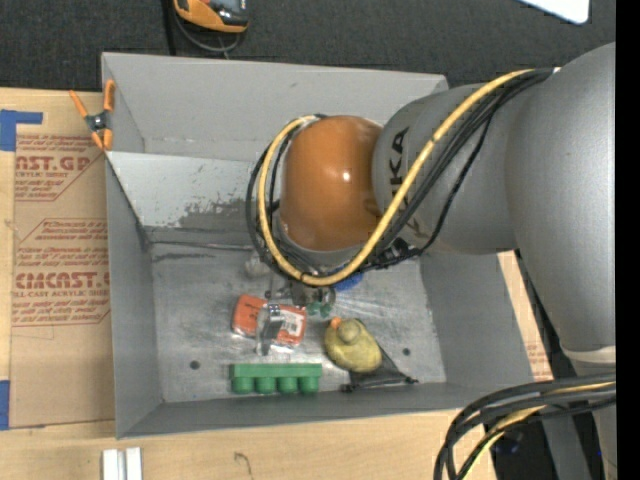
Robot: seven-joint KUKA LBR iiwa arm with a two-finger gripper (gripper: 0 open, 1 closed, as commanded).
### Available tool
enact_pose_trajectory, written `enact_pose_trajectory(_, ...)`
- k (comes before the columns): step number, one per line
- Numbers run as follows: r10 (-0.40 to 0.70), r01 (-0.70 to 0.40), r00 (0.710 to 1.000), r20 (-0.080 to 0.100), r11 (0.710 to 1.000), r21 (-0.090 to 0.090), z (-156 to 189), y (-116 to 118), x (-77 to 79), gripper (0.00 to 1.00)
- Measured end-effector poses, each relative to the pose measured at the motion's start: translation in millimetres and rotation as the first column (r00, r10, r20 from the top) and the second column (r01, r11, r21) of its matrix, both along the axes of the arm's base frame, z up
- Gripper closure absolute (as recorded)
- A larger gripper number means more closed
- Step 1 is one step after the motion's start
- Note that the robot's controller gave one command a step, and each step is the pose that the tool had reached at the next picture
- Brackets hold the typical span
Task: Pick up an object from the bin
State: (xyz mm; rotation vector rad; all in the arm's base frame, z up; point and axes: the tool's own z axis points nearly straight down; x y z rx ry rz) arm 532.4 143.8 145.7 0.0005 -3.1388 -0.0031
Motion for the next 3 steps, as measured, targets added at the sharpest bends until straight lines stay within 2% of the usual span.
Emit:
enact_pose_trajectory(1,-0.018,0.018,1.000,0.014,1.000,-0.001,-24.1,-33.9,12.0,0.00)
enact_pose_trajectory(2,-0.221,0.220,0.975,0.023,0.975,0.009,-68.1,-36.2,-4.9,1.00)
enact_pose_trajectory(3,-0.220,0.220,0.975,0.024,0.975,0.009,-68.2,-36.2,-4.9,1.00)
